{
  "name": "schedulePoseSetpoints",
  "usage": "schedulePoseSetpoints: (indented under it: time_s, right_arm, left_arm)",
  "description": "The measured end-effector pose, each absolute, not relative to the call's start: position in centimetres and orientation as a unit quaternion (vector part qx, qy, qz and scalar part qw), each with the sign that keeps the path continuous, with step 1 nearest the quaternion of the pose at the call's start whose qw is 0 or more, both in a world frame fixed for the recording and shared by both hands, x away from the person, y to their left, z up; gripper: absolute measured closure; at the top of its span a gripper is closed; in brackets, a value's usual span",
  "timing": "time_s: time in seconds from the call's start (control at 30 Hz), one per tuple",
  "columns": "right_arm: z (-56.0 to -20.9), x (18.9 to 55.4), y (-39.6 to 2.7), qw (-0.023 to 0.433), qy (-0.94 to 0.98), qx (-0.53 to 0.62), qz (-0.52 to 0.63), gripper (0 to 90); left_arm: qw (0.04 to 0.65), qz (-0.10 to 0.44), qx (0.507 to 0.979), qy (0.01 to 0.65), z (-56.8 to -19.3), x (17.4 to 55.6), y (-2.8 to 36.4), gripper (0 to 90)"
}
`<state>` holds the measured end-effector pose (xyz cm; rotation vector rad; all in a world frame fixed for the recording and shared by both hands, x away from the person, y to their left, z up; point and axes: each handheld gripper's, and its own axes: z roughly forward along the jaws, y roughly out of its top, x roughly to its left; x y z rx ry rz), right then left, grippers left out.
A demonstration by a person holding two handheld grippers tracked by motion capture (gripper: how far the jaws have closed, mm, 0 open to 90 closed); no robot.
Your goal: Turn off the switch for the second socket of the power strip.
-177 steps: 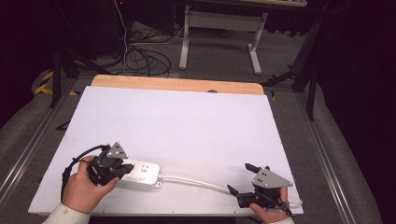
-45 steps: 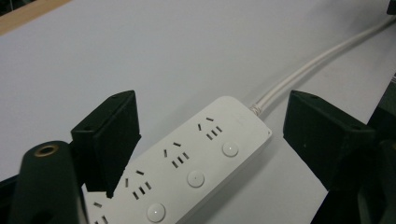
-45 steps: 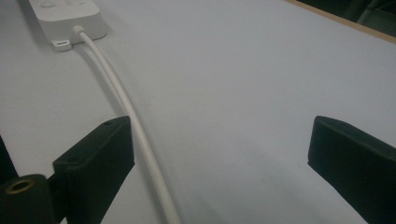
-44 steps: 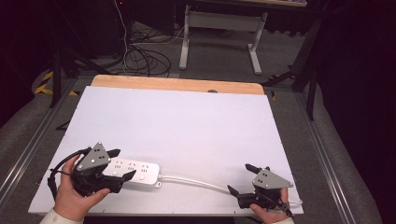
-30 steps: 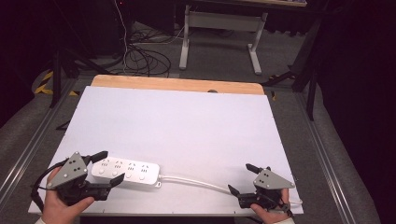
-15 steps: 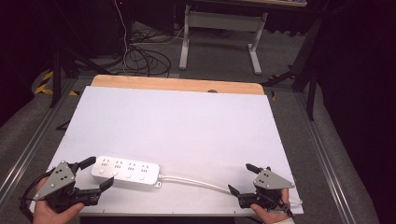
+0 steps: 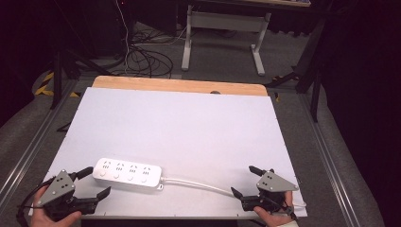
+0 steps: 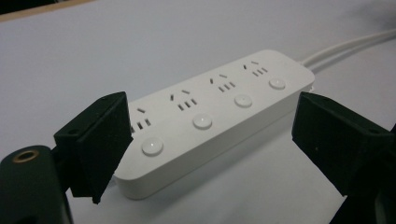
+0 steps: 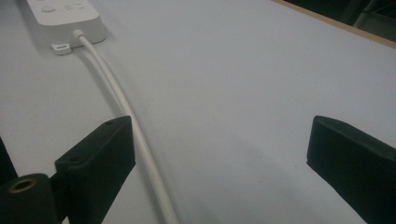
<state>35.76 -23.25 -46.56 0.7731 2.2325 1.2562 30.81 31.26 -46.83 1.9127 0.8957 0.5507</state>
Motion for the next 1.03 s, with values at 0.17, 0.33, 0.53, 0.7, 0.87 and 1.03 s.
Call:
schedulePoseSetpoints:
  time_s: [0.17,0.33,0.53,0.7,0.87,1.03]
  right_arm:
    - [-46.58,35.80,-23.29,0.229,0.811,0.282,0.458,8.7]
    - [-46.59,35.82,-23.31,0.228,0.812,0.282,0.458,8.7]
    - [-46.60,35.86,-23.27,0.228,0.811,0.281,0.459,8.7]
    - [-46.61,35.88,-23.27,0.228,0.811,0.282,0.459,8.7]
    - [-46.60,35.86,-23.35,0.228,0.811,0.284,0.458,8.7]
    - [-46.58,35.86,-23.31,0.229,0.811,0.282,0.458,8.7]
  left_arm:
    - [0.440,0.218,0.790,0.367,-47.74,30.73,31.11,12.5]
    - [0.442,0.221,0.784,0.376,-47.60,30.90,31.15,12.5]
    - [0.459,0.233,0.773,0.371,-47.20,30.82,31.15,12.6]
    - [0.470,0.238,0.763,0.374,-46.97,30.66,31.36,12.3]
    - [0.471,0.235,0.760,0.381,-46.99,30.70,31.56,10.7]
    - [0.460,0.249,0.765,0.376,-46.94,30.50,31.46,9.9]
